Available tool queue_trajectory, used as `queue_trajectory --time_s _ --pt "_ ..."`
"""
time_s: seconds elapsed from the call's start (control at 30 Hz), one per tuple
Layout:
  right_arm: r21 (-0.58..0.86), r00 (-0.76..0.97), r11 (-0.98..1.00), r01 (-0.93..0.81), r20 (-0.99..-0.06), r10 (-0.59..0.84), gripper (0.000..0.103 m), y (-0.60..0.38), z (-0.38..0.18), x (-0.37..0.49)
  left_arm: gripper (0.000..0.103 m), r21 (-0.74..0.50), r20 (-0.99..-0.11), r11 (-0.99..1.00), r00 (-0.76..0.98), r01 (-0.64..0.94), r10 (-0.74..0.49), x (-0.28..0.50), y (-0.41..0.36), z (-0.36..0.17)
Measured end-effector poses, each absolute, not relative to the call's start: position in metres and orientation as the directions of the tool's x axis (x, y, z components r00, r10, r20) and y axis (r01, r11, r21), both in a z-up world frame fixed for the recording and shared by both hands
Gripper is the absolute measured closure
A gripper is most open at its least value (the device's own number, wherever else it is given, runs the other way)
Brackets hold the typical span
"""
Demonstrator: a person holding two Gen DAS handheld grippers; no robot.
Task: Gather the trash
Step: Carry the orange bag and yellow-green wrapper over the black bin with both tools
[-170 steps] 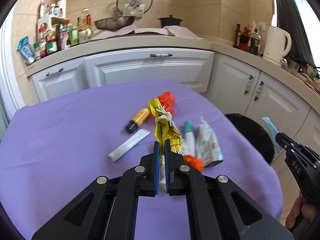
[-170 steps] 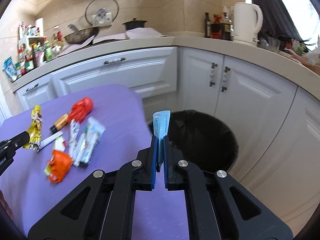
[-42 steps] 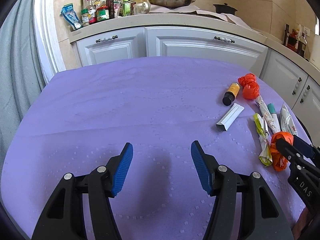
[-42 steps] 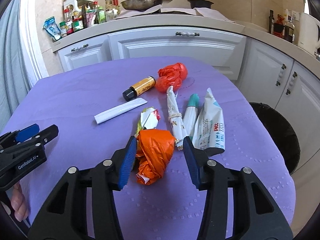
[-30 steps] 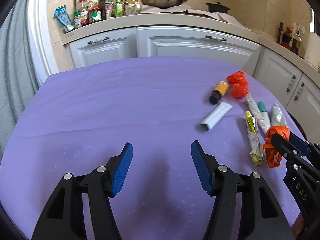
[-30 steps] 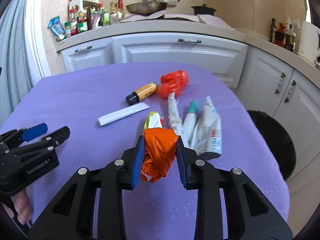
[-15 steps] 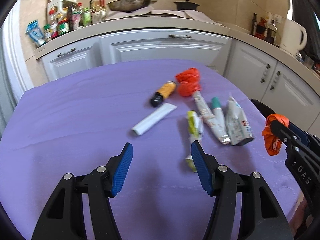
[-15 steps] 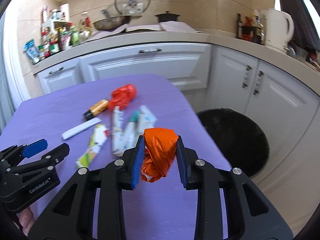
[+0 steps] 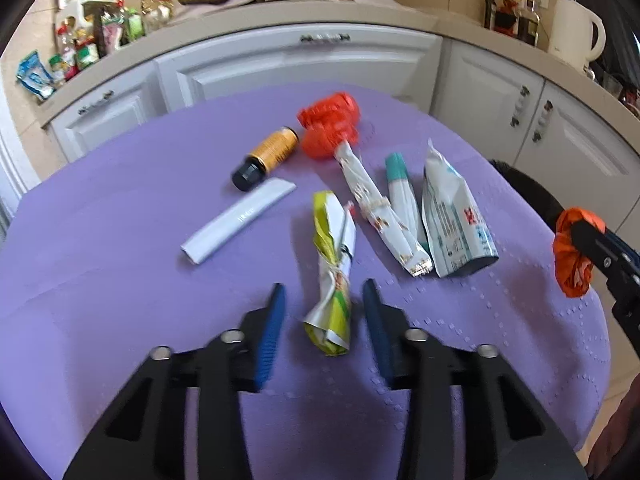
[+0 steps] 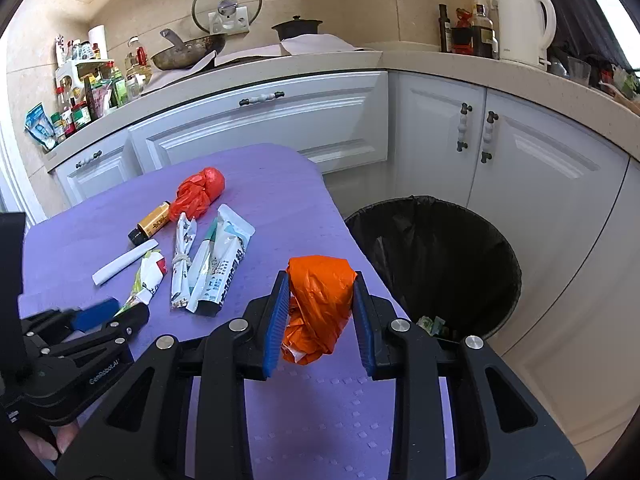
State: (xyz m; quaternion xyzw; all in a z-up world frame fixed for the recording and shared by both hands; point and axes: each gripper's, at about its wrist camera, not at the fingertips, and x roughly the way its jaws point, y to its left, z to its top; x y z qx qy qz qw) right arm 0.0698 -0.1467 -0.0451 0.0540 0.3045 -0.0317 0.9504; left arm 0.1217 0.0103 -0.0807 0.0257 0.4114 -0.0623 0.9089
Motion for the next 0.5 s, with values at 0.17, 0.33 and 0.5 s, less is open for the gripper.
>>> queue_trajectory --time_s 0.17,0.33,0.5 --pt "0.086 0.809 0.992 0.091 -0.587 -0.024 0.073 -0.148 -0.048 0.071 0.084 -0.019 -0.748 0.99 0.655 0.142 -0.108 0.12 0.011 -0.08" --pt "0.079 0.812 0.993 0.092 -0.583 -0.028 0.073 -0.146 -0.046 0.071 0.085 -0.032 -0.7 0.991 0.705 0.13 -0.115 0.112 0.013 -0.069" --pt "0.074 0.822 0.992 0.101 -0.569 -0.041 0.073 -0.149 -0.041 0.069 0.085 -0.015 -0.617 0.994 0.781 0.113 -0.098 0.103 0.012 -0.048"
